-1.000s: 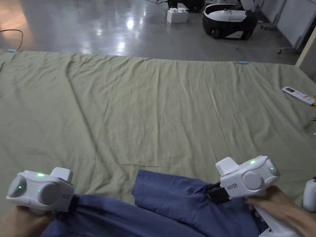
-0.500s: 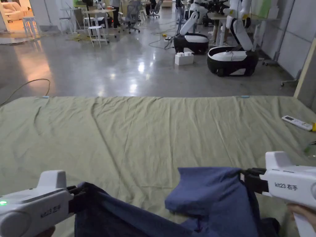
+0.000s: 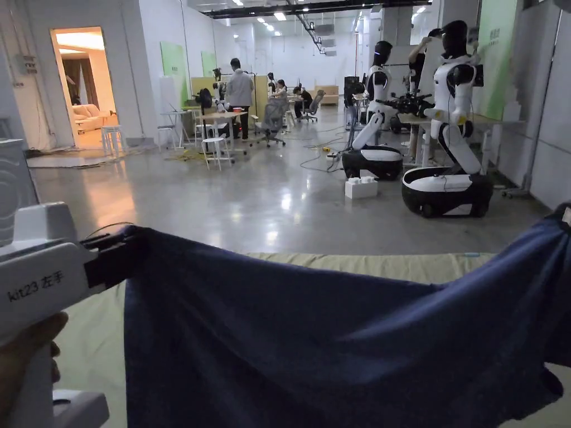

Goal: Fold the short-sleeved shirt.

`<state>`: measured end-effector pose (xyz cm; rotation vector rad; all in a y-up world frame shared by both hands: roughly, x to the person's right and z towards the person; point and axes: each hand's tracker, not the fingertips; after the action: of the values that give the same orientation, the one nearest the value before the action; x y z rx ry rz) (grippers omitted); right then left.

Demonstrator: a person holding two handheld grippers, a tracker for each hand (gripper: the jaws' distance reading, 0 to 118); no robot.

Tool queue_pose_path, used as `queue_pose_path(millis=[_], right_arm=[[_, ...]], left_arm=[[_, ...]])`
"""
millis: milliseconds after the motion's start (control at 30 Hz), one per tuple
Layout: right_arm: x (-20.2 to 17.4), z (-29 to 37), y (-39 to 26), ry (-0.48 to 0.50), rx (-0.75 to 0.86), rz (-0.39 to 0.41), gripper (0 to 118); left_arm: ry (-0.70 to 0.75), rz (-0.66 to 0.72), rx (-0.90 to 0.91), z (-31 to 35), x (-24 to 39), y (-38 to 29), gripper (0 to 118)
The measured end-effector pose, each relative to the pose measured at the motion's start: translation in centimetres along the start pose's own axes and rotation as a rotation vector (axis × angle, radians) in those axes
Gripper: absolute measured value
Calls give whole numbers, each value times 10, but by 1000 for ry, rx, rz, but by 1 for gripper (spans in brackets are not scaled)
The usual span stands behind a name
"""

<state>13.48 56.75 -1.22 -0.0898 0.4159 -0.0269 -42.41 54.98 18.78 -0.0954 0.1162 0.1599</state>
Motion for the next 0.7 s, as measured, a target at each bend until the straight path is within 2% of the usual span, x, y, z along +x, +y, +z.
queue_pose_path(millis=[200,233,333,400,467,700], right_arm=[[-10,4,50,-47,123,64,2],[-13,2,58,-58,148,86,2],[-21,-4,70,-87,171,88,2],[-25,-13,74,-133,186,146,2],[-30,-24,76,-154,183,170,2],[-41,-69,77,-223,183,227,2]], left_arm=[[76,-44,156,10,-8,51,7],[88,-35,162,8,-10,57,7],[125,-42,171,-1,-16,71,7],[139,-24,166,-9,-21,77,7],[146,-12,164,-20,-26,80,7],[170,-3,146,-82,-43,85,7]])
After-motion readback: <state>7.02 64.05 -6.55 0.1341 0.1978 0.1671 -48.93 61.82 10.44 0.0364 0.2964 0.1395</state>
